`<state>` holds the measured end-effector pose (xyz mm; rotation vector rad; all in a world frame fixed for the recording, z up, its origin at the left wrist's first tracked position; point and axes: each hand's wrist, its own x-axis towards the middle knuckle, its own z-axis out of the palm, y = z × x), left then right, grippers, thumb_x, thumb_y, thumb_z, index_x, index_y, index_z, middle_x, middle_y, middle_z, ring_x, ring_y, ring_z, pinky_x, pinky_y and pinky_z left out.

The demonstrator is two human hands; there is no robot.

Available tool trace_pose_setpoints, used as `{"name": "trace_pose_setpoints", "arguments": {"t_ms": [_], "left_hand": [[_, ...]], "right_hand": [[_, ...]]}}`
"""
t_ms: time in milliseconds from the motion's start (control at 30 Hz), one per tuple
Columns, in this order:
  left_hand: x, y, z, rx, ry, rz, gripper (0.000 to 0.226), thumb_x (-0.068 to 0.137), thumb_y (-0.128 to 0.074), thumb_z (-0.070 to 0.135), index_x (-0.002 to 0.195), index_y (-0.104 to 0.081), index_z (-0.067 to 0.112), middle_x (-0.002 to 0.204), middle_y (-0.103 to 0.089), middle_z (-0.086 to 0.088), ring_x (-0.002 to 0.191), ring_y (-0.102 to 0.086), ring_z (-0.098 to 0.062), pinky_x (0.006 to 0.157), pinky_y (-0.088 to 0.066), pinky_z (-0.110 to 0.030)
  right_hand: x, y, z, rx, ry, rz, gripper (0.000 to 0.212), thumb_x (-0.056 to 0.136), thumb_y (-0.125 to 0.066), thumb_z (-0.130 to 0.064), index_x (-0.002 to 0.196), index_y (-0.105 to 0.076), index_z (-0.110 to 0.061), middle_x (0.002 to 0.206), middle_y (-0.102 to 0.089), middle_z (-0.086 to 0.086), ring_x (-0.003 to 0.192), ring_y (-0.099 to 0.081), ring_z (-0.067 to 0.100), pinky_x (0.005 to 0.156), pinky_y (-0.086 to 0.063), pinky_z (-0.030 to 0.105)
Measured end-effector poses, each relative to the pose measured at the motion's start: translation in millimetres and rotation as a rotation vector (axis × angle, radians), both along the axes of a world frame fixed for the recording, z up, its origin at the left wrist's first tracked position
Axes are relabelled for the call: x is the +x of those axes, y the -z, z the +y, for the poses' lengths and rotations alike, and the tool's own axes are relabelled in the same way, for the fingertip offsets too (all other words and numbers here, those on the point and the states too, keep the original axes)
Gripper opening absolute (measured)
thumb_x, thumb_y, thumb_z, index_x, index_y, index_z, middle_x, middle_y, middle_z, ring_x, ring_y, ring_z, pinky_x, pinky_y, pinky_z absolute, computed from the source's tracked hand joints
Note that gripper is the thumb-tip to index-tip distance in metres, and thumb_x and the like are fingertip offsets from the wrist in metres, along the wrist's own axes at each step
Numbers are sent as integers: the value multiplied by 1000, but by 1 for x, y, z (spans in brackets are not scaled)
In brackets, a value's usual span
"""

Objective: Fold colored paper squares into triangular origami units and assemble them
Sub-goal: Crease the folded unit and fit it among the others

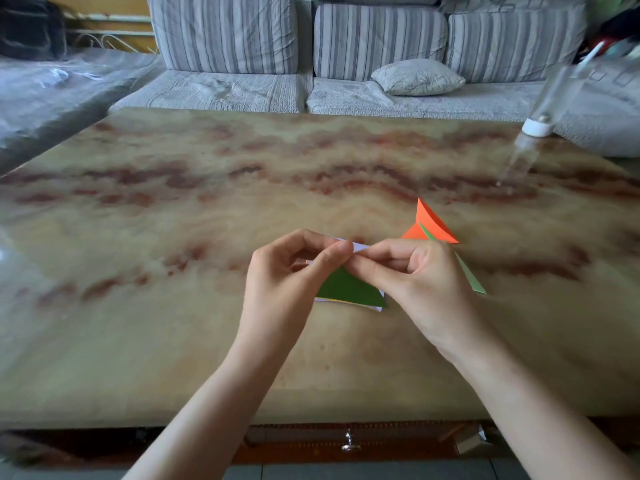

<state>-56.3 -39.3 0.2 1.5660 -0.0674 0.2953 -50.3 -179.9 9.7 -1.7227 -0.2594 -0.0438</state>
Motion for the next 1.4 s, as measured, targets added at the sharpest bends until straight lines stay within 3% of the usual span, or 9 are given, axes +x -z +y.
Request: {"name": "trace_pose_setpoints", "arguments": {"t_ms": [233, 400, 633, 800, 967, 1067, 1167, 1267, 1400], "left_hand": [[-1, 1, 1, 43, -133, -56, 13, 82, -71, 17, 70, -67, 13, 59, -66, 12, 55, -58, 4, 55, -41, -8], [6, 2, 9, 23, -217, -56, 18, 83, -69, 17, 66, -65, 15, 56, -64, 14, 53, -55, 4, 55, -43, -10], [8, 6, 10, 67, -257, -59, 18, 83, -69, 21, 66, -65, 18, 60, -64, 11, 59, -54, -3, 61, -44, -19], [9, 11, 10, 90, -272, -54, 18, 83, -69, 23, 66, -65, 20, 59, -63, 12, 58, -55, -4, 60, -43, -20], [22, 5, 29, -1, -349, -35, 22, 88, -64, 21, 67, -61, 19, 50, -57, 17, 49, -48, 2, 49, -40, -15], [23, 0, 38, 12, -281, -23, 20, 87, -65, 21, 68, -62, 17, 50, -56, 16, 50, -48, 2, 47, -39, -13], [15, 3, 24, 52, -158, 8, 18, 85, -67, 20, 67, -63, 17, 55, -60, 14, 55, -54, -2, 52, -43, -20], [9, 8, 11, 50, -90, 35, 16, 83, -69, 22, 68, -66, 16, 60, -64, 11, 59, -57, -3, 57, -44, -17], [6, 8, 3, 58, -80, 24, 15, 83, -69, 22, 70, -67, 15, 62, -66, 9, 60, -58, -5, 57, -44, -14]], "right_hand": [[1, 1, -4, -19, -60, 43, 8, 80, -70, -9, 74, -74, -12, 68, -73, 1, 63, -66, 6, 62, -46, 15], [-1, 1, -8, -26, -93, 63, 8, 83, -67, -7, 77, -72, -5, 73, -74, 7, 73, -72, 18, 72, -53, 20], [-3, -2, -9, -35, -109, 104, 13, 85, -64, -5, 74, -71, -1, 71, -74, 8, 61, -66, 8, 61, -49, 20], [-3, -2, -8, -62, -86, 110, 13, 84, -64, -7, 76, -71, 0, 70, -74, 7, 67, -71, 16, 66, -53, 30], [-4, -4, -16, -58, -67, 106, 13, 83, -64, -3, 74, -70, 3, 69, -73, 9, 65, -69, 15, 64, -53, 30], [-2, -3, -18, 13, 20, 70, 14, 86, -61, -3, 76, -69, 2, 73, -74, 10, 67, -70, 19, 60, -54, 31], [0, -2, -11, 64, 52, 46, 20, 82, -65, -21, 85, -69, -1, 85, -73, 13, 71, -71, 19, 63, -55, 35], [-2, 1, -1, 9, 37, 43, 32, 65, -70, -37, 83, -71, -11, 80, -74, 6, 70, -68, 11, 62, -51, 23], [0, 7, 3, -82, 25, 50, 9, 78, -73, -17, 69, -71, -14, 60, -70, 7, 52, -63, 11, 51, -44, 18]]}}
